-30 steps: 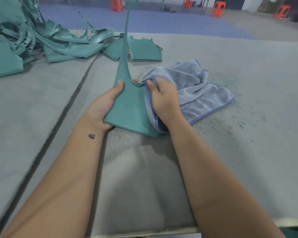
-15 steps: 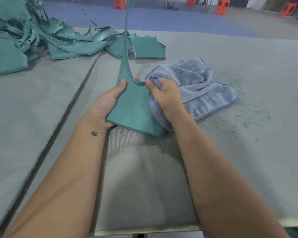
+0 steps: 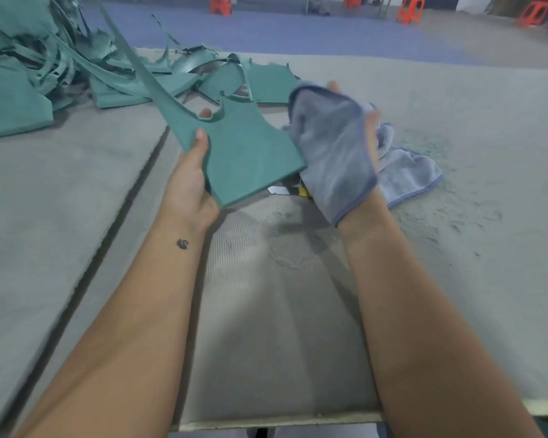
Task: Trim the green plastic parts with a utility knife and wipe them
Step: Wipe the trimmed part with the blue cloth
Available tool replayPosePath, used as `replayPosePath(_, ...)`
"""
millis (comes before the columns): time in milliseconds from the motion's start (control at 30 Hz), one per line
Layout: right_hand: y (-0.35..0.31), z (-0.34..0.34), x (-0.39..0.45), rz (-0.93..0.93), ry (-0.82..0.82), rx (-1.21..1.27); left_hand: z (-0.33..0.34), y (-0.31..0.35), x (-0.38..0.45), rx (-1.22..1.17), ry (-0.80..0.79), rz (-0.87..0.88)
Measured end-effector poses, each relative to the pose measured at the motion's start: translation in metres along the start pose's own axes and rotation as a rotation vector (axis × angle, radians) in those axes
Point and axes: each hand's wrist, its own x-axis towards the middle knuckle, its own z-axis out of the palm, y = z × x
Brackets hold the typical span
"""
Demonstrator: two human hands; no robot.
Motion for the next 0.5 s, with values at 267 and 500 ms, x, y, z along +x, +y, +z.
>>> replayPosePath(267, 0.039, 0.017, -0.02, -0.055, -0.051, -0.947, 0.004, -0.007, 0.001, -0.032, -0.069, 0.015)
replayPosePath(500, 0.044, 0.012, -0.014, -0.021, 0.328, -0.99, 0.012, -0.016, -0.005, 0.042, -0.083, -0.05)
